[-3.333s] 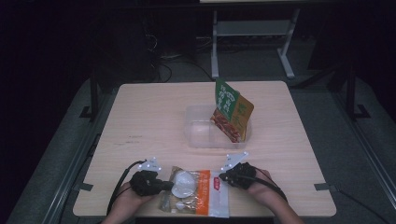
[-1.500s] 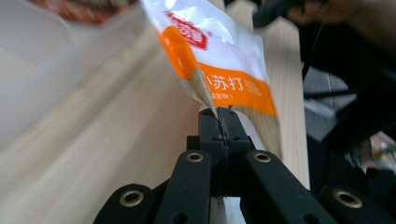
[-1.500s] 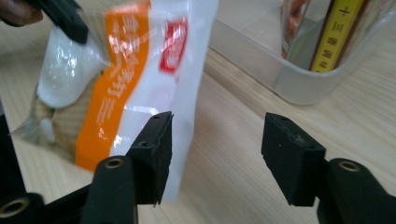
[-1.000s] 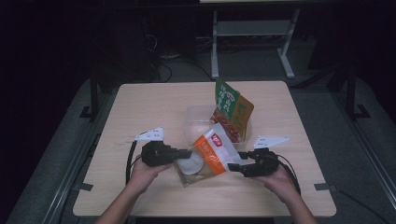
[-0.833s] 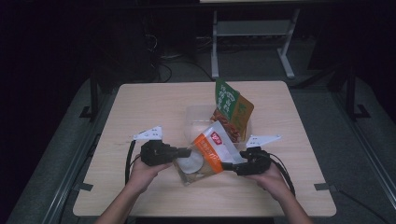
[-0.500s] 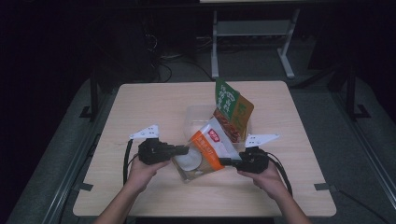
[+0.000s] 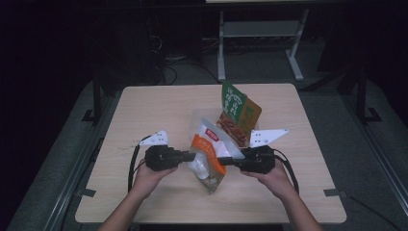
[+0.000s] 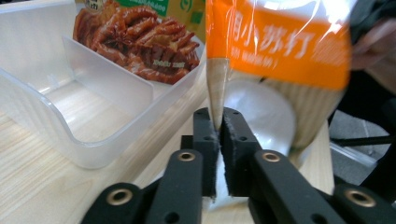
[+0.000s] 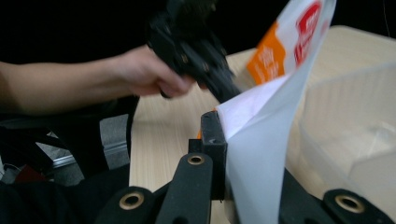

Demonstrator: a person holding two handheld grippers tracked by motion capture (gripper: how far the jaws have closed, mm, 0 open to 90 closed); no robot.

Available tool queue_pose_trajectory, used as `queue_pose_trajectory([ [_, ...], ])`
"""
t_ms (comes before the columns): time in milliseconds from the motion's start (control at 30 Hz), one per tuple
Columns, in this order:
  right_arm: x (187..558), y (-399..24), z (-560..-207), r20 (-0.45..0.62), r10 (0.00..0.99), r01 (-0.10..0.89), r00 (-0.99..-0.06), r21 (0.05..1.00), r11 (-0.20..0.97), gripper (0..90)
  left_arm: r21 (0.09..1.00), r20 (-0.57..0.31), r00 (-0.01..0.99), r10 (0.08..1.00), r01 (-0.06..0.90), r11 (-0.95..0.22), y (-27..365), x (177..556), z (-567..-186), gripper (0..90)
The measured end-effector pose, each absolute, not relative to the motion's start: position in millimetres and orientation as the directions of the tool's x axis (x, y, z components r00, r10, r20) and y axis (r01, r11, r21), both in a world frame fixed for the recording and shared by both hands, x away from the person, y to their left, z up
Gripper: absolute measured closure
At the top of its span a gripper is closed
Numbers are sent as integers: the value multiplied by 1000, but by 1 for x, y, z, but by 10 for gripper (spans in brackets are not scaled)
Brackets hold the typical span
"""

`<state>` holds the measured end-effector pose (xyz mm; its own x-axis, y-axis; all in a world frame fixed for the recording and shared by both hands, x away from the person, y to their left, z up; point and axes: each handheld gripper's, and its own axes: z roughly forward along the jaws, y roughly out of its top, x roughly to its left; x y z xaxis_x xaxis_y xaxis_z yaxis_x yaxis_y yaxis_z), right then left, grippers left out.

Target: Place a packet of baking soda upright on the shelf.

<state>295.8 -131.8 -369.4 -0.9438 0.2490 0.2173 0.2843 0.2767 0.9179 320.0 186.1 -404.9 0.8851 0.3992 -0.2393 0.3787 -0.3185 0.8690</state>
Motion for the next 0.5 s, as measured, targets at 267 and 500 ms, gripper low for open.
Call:
queue_pose_trajectory([
  [267, 305, -133, -344, 203, 256, 259, -945, 943, 208, 900, 845, -197, 870, 452, 385, -373, 193, 320, -404, 510],
  [500, 322, -131, -313, 157, 323, 233, -933, 949, 214, 900, 825, -185, 859, 478, 400, -399, 206, 308, -414, 399],
])
